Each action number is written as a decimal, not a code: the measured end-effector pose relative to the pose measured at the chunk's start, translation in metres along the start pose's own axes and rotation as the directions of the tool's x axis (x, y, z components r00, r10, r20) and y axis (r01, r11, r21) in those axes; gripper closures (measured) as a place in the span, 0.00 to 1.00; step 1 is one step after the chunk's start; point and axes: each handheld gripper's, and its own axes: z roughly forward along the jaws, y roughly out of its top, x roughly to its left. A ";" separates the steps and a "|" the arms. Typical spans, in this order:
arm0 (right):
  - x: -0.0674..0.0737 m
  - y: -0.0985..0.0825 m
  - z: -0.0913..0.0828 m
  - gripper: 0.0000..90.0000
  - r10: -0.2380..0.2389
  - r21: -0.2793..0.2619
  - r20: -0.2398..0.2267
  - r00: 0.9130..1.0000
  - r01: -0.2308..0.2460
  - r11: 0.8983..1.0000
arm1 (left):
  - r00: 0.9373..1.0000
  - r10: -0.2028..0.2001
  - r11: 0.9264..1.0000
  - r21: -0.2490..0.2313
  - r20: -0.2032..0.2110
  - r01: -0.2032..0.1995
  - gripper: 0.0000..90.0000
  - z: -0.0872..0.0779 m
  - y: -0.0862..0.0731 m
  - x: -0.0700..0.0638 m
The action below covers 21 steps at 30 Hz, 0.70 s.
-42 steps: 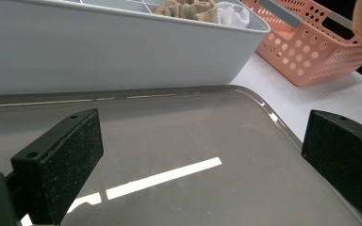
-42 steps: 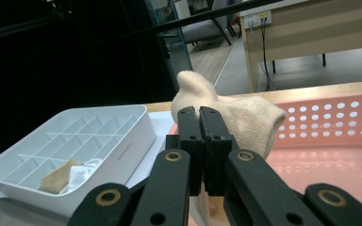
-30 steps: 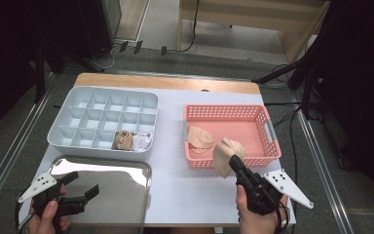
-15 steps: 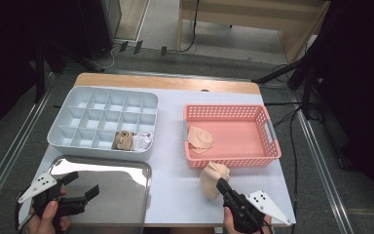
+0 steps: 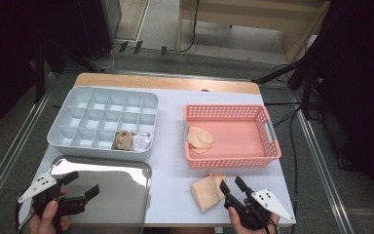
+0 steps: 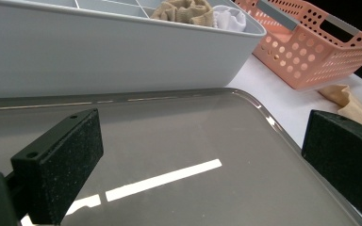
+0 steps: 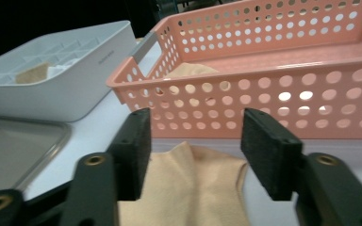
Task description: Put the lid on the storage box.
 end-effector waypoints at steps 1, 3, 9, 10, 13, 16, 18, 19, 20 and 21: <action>-0.001 0.002 0.001 0.42 -0.005 -0.004 0.002 1.000 0.005 1.000 | 1.000 0.001 1.000 0.000 0.000 -0.001 0.00 0.000 0.000 0.000; -0.001 0.008 0.005 0.37 -0.005 0.001 0.005 1.000 0.005 1.000 | 1.000 -0.001 1.000 -0.001 0.001 0.001 0.00 -0.001 0.000 0.000; 0.003 0.031 0.022 0.25 -0.017 0.027 -0.006 1.000 0.018 0.999 | 1.000 -0.002 1.000 -0.002 -0.001 0.002 0.00 -0.001 0.001 0.001; 0.004 0.034 0.026 0.24 -0.024 0.029 0.000 1.000 0.024 0.999 | 1.000 -0.002 1.000 -0.001 -0.002 0.002 0.00 -0.001 0.001 0.001; 0.005 0.045 0.036 0.21 -0.027 0.028 0.007 1.000 0.027 0.999 | 1.000 -0.002 1.000 -0.003 -0.001 0.002 0.00 -0.001 0.001 0.001; 0.006 0.056 0.047 0.21 -0.024 0.043 0.012 1.000 0.023 0.999 | 1.000 -0.006 1.000 -0.005 -0.008 0.006 0.00 -0.001 0.001 0.002; 0.007 0.064 0.055 0.21 -0.033 0.045 0.018 0.999 0.032 0.998 | 1.000 -0.006 1.000 -0.005 -0.008 0.006 0.00 -0.002 0.001 0.002; 0.007 0.067 0.059 0.19 -0.041 0.048 0.019 0.999 0.040 0.998 | 1.000 -0.008 1.000 -0.007 -0.008 0.008 0.00 -0.002 0.001 0.002; 0.008 0.070 0.063 0.18 -0.042 0.055 0.021 0.999 0.040 0.998 | 1.000 -0.008 1.000 -0.007 -0.008 0.008 0.00 -0.002 0.001 0.002; 0.008 0.073 0.067 0.18 -0.044 0.060 0.026 0.999 0.043 0.997 | 1.000 -0.008 1.000 -0.007 -0.007 0.008 0.00 -0.002 0.002 0.002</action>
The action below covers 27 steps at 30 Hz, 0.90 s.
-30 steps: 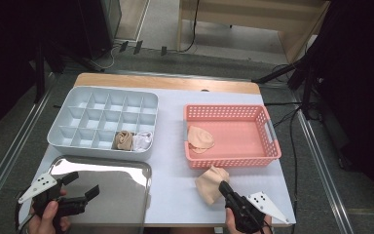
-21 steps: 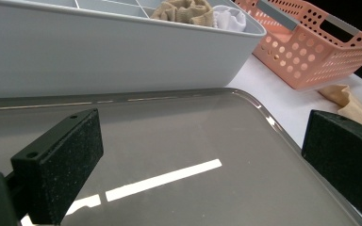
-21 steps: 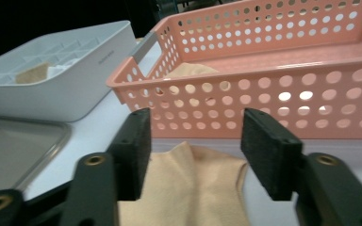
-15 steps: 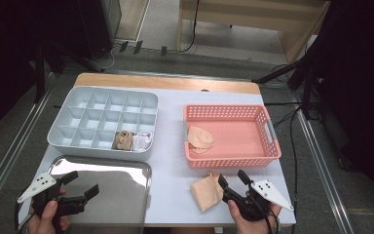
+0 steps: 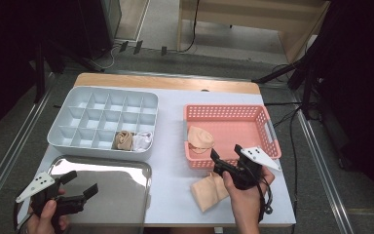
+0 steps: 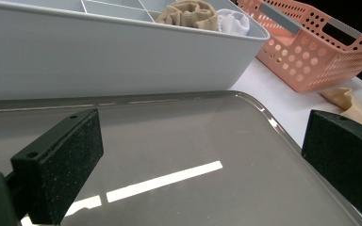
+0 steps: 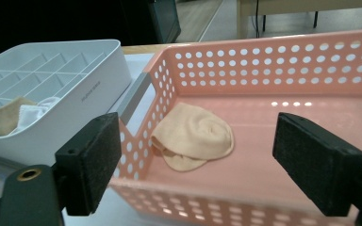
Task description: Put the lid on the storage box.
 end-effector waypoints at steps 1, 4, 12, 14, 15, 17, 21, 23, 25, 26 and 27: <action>0.001 0.003 0.004 0.18 -0.003 0.000 0.006 1.000 0.003 1.000 | 1.000 -0.001 1.000 -0.001 0.001 0.001 0.00 0.000 0.000 0.000; 0.002 0.009 0.013 0.18 -0.007 0.006 0.005 1.000 0.007 1.000 | 1.000 0.002 1.000 0.001 0.002 -0.002 0.00 0.000 0.000 0.000; 0.003 0.019 0.037 0.26 -0.004 0.034 0.004 1.000 0.004 0.999 | 1.000 0.003 1.000 -0.004 0.005 -0.003 0.00 -0.001 0.001 0.000; 0.003 0.021 0.042 0.26 -0.004 0.040 0.016 1.000 0.003 0.999 | 1.000 0.002 1.000 -0.004 0.005 -0.002 0.00 -0.001 0.001 0.000; 0.003 0.021 0.045 0.26 -0.002 0.045 0.019 1.000 0.001 0.999 | 1.000 0.004 1.000 -0.003 0.005 -0.004 0.00 -0.001 0.001 0.000; 0.002 0.022 0.051 0.29 0.005 0.053 0.018 1.000 -0.006 0.999 | 1.000 0.004 1.000 -0.004 0.006 -0.004 0.00 0.000 0.001 0.000; 0.001 0.022 0.063 0.38 0.025 0.083 0.004 1.000 -0.025 0.996 | 1.000 0.004 1.000 0.000 0.011 -0.004 0.00 0.000 0.001 0.000; 0.000 0.021 0.069 0.43 0.020 0.093 0.003 1.000 -0.020 0.995 | 1.000 0.003 1.000 0.001 0.012 -0.003 0.00 0.000 0.001 0.000; -0.001 0.020 0.076 0.46 0.039 0.105 0.002 0.999 -0.039 0.994 | 1.000 0.003 1.000 -0.002 0.013 -0.003 0.00 0.000 0.001 0.000; -0.002 0.019 0.081 0.49 0.054 0.118 0.000 0.999 -0.053 0.992 | 1.000 0.003 1.000 -0.003 0.011 -0.003 0.00 0.000 0.001 0.000; -0.002 0.018 0.084 0.51 0.066 0.123 -0.001 0.998 -0.065 0.990 | 1.000 0.003 1.000 -0.001 0.012 -0.003 0.00 -0.001 0.001 0.000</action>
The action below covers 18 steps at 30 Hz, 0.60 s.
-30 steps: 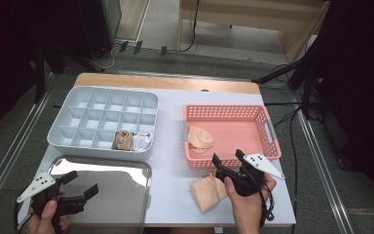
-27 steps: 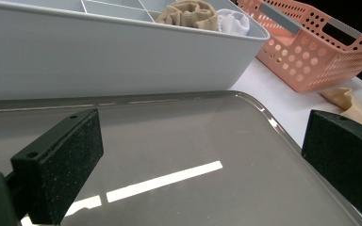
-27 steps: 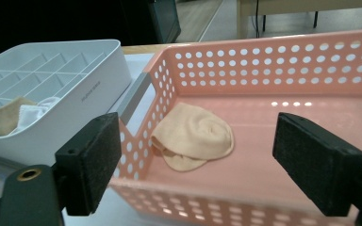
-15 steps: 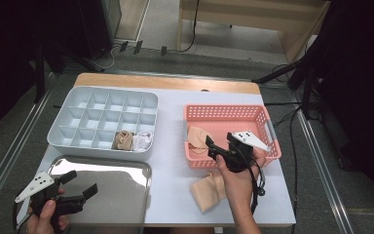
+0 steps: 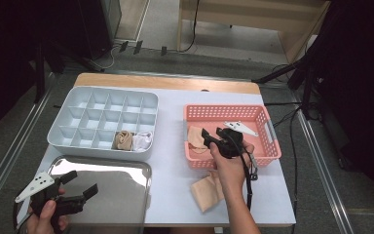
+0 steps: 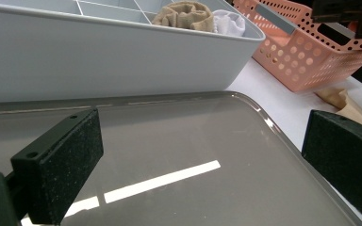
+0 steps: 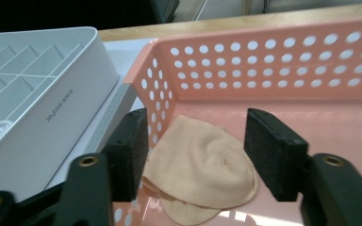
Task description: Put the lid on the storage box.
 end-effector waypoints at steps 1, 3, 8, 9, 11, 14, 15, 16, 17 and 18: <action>-0.001 0.000 0.003 0.52 0.008 0.005 0.003 1.000 -0.008 1.000 | 1.000 -0.002 1.000 -0.001 0.000 0.002 0.00 0.000 0.000 0.000; -0.002 0.000 0.010 0.55 0.033 0.037 0.011 0.999 -0.033 0.999 | 1.000 -0.002 1.000 -0.001 0.000 0.002 0.00 0.000 0.000 0.000; 0.002 0.004 0.020 0.61 0.031 0.149 0.058 0.998 -0.039 0.988 | 1.000 -0.006 1.000 0.002 0.005 0.006 0.00 0.000 0.000 0.001; 0.003 0.005 0.021 0.65 0.058 0.172 0.073 0.996 -0.070 0.983 | 1.000 -0.007 1.000 0.003 0.004 0.007 0.00 0.000 0.000 0.001; 0.002 0.007 0.026 0.67 0.070 0.228 0.095 0.993 -0.090 0.969 | 1.000 -0.009 1.000 0.005 0.007 0.009 0.00 0.001 0.000 0.001; 0.004 0.012 0.029 0.67 0.066 0.315 0.089 0.994 -0.091 0.945 | 1.000 -0.008 1.000 0.005 0.012 0.008 0.00 0.001 0.000 0.001; 0.007 0.014 0.029 0.67 0.069 0.327 0.084 0.994 -0.093 0.941 | 1.000 -0.007 1.000 0.005 0.011 0.007 0.00 0.001 0.000 0.001; 0.010 0.016 0.028 0.67 0.056 0.322 0.077 0.995 -0.078 0.944 | 1.000 -0.011 1.000 0.004 0.012 0.011 0.00 0.001 0.000 0.002; 0.010 0.016 0.028 0.67 0.056 0.322 0.077 0.995 -0.078 0.944 | 1.000 -0.011 1.000 0.004 0.012 0.011 0.00 0.001 0.000 0.002; 0.014 0.021 0.029 0.67 0.030 0.330 0.090 0.995 -0.058 0.942 | 1.000 -0.020 1.000 0.003 0.014 0.020 0.00 0.001 0.000 0.003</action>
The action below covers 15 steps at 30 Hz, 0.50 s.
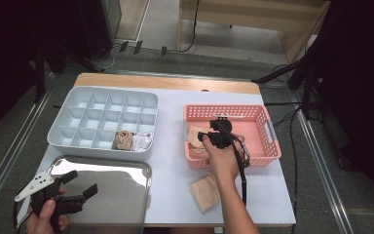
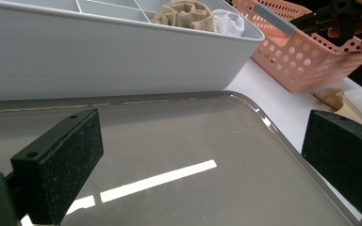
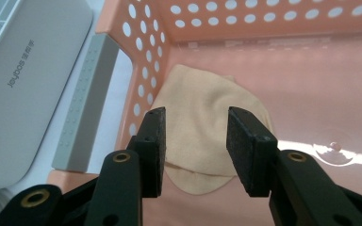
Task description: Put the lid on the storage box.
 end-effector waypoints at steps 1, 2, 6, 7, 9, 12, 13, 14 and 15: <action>0.001 0.003 0.001 0.67 0.002 0.024 -0.003 1.000 -0.002 1.000 | 1.000 -0.002 1.000 -0.003 0.001 0.002 0.00 0.000 0.000 0.000; 0.002 0.005 0.005 0.67 -0.003 0.061 -0.007 1.000 0.004 0.998 | 1.000 -0.004 1.000 -0.004 0.003 0.004 0.00 0.000 0.000 0.000; 0.001 0.012 0.019 0.66 -0.012 0.141 0.021 1.000 0.009 0.990 | 1.000 -0.010 1.000 -0.007 0.007 0.010 0.00 -0.001 0.001 0.001; 0.001 0.013 0.019 0.65 -0.007 0.127 0.037 0.999 0.003 0.992 | 1.000 -0.011 1.000 -0.009 0.009 0.011 0.00 -0.002 0.002 0.002; 0.000 0.017 0.022 0.62 0.012 0.120 0.038 0.999 -0.016 0.993 | 1.000 -0.015 1.000 -0.014 0.008 0.015 0.00 -0.002 0.002 0.003; -0.002 0.021 0.032 0.57 0.024 0.169 0.041 0.999 -0.031 0.985 | 1.000 -0.020 1.000 -0.015 0.009 0.020 0.00 -0.002 0.003 0.003; -0.003 0.022 0.035 0.56 0.032 0.176 0.041 0.999 -0.039 0.984 | 1.000 -0.024 1.000 -0.013 0.012 0.024 0.00 -0.002 0.003 0.003; -0.003 0.023 0.037 0.56 0.030 0.175 0.049 0.998 -0.039 0.984 | 1.000 -0.025 1.000 -0.015 0.013 0.025 0.00 -0.001 0.002 0.003; -0.004 0.024 0.039 0.56 0.032 0.180 0.057 0.998 -0.041 0.983 | 1.000 -0.021 1.000 -0.013 0.014 0.021 0.00 -0.001 0.002 0.003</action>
